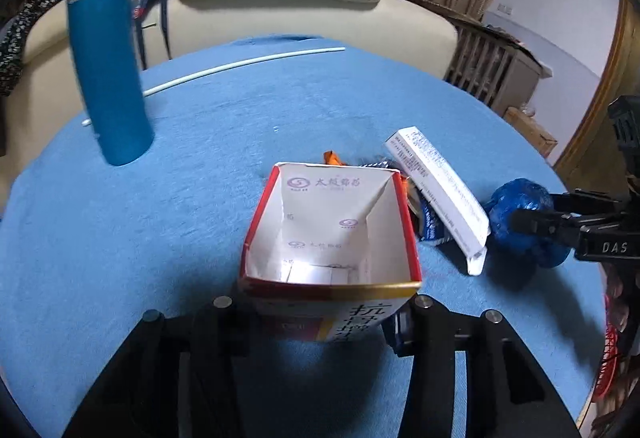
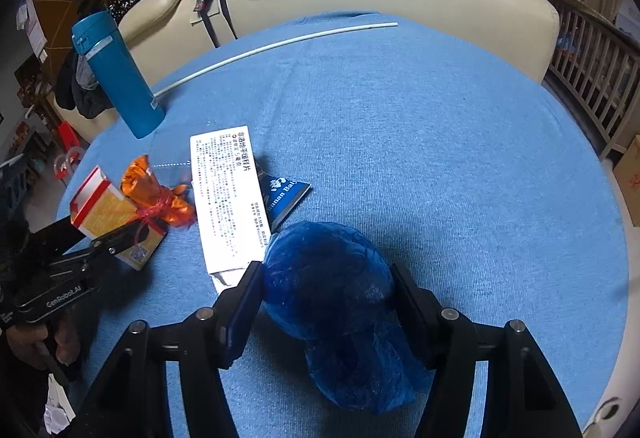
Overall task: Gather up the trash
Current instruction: 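Grasp the white-red medicine box with the left tool while the right tool holds the blue bag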
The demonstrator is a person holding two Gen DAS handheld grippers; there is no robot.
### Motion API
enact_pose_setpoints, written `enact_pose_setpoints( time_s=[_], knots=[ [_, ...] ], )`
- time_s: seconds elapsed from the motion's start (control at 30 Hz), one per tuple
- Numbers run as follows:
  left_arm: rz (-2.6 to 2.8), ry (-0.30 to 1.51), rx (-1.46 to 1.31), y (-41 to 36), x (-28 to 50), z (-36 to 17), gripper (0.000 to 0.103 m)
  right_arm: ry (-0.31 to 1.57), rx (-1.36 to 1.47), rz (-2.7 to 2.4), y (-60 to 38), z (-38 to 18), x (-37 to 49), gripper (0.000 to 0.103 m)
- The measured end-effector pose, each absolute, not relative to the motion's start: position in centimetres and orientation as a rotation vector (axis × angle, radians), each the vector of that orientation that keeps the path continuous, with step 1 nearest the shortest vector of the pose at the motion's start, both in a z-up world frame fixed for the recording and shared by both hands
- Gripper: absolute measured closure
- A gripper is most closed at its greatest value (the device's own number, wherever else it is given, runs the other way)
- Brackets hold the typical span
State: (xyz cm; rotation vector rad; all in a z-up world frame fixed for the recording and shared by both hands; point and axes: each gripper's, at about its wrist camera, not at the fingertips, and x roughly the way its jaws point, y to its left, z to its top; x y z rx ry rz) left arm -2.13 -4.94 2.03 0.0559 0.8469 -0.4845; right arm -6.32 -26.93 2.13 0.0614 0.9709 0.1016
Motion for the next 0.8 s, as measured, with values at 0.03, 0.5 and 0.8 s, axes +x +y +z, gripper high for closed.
enact_pose_setpoints(
  time_s=[0.03,0.5,0.8],
  knots=[
    [-0.473,0.847,0.054,-4.7,-2.5,2.1,0.054,0.969,0.067,0.101,-26.9,2.3,-6.6,0.038],
    [-0.423,0.798,0.035,-2.7,-9.4,5.2,0.054,0.865,0.144,0.082,-27.2,6.1,-13.4,0.038],
    [-0.414,0.714,0.021,-2.0,-12.6,8.3,0.054,0.823,0.178,0.067,-28.0,7.3,-18.0,0.038]
  ],
)
